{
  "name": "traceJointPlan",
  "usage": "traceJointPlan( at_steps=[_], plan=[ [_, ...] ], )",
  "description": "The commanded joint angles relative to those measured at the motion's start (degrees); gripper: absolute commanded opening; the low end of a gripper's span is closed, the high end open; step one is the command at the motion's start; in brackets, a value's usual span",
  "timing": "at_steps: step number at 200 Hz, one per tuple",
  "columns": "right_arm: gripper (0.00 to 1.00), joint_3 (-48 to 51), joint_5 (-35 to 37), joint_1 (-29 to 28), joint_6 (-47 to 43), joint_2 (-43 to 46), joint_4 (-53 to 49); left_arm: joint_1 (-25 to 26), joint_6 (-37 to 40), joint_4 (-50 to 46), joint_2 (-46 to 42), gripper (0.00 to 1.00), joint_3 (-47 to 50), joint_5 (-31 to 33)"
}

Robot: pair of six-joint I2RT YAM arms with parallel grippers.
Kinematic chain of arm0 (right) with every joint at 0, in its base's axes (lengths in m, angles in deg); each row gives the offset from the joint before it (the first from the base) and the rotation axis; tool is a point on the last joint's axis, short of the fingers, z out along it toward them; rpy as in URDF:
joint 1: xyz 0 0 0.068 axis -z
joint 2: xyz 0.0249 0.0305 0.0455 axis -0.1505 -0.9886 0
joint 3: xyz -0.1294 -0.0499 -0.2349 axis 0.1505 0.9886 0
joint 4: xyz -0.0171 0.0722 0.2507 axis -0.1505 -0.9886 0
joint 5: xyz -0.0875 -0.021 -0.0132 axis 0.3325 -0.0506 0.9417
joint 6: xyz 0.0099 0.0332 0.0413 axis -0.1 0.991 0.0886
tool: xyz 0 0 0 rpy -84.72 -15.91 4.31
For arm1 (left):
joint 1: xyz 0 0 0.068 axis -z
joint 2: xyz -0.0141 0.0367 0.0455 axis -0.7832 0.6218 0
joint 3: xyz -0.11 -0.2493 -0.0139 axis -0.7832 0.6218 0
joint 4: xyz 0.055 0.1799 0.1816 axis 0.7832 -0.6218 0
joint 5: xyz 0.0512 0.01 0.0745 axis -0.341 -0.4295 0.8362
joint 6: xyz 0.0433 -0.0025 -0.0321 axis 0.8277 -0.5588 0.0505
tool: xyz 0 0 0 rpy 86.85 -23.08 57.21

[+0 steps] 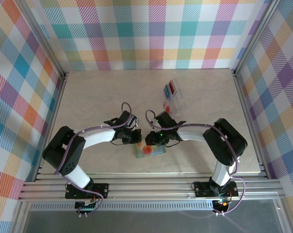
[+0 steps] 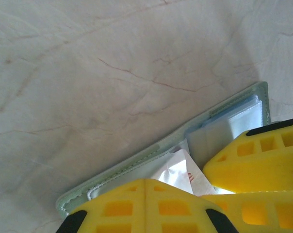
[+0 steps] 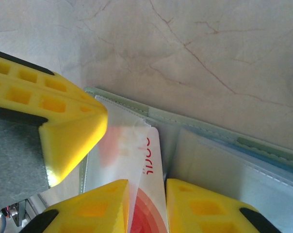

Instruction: Put the credit cards into the card holder

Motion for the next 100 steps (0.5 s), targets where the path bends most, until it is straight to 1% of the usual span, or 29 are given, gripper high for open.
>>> traceJointPlan(
  at_steps=[1, 21, 63, 100],
  plan=[
    [0.26, 1.3, -1.3, -0.3, -0.6, 2.0, -1.1, 1.8, -1.3, 1.1, 1.2, 0.0, 0.6, 0.3],
    [0.25, 1.7, -1.8, -0.3, -0.4, 2.1, -0.6, 2.2, -2.2, 1.1, 1.6, 0.0, 1.6, 2.2],
    [0.26, 2.5, -2.0, 0.0, 0.1, 2.7, -0.9, 2.4, -3.4, 0.6, 1.5, 0.0, 4.4, 6.7],
    [0.27, 3.3, -3.5, 0.1, 0.6, 2.0, -0.1, 2.4, -4.5, 3.2, 2.5, 0.0, 6.8, 6.7]
  ],
)
